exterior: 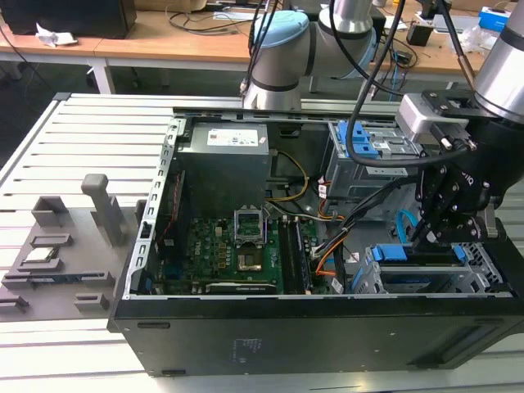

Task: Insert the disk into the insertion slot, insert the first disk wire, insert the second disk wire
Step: 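Insert the second disk wire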

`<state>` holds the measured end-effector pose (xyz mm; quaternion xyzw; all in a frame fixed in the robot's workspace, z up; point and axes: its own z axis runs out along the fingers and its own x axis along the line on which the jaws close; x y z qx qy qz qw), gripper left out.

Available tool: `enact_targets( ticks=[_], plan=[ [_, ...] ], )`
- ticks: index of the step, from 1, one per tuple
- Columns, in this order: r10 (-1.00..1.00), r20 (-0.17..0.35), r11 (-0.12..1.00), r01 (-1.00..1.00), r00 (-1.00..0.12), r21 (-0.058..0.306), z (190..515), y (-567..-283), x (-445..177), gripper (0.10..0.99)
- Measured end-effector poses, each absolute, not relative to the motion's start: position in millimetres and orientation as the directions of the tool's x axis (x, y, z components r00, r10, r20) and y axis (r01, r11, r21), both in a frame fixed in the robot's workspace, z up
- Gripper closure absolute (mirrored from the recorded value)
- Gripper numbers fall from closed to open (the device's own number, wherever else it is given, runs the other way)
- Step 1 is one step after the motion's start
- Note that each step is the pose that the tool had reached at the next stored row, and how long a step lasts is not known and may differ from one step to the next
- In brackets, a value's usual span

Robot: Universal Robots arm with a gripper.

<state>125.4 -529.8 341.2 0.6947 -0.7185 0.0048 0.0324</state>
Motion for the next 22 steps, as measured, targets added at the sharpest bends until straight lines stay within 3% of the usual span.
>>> enact_targets(
  ticks=[9, 10, 11, 15, 22],
  plan=[
    [-0.998, 0.053, 0.035, -0.999, -0.032, 0.038, 340.1, -529.8, 125.5, 0.925],
    [-0.998, 0.053, 0.035, -0.999, -0.033, 0.038, 341.1, -529.8, 125.4, 0.847],
    [-0.998, 0.053, 0.035, -0.999, -0.033, 0.038, 350.7, -529.2, 125.4, 0.847],
    [-0.998, 0.053, 0.035, -0.999, -0.032, 0.038, 368.2, -521.6, 125.5, 0.980],
    [-0.998, 0.053, 0.035, -0.999, -0.032, 0.038, 377.8, -521.3, 125.4, 0.980]
  ],
)
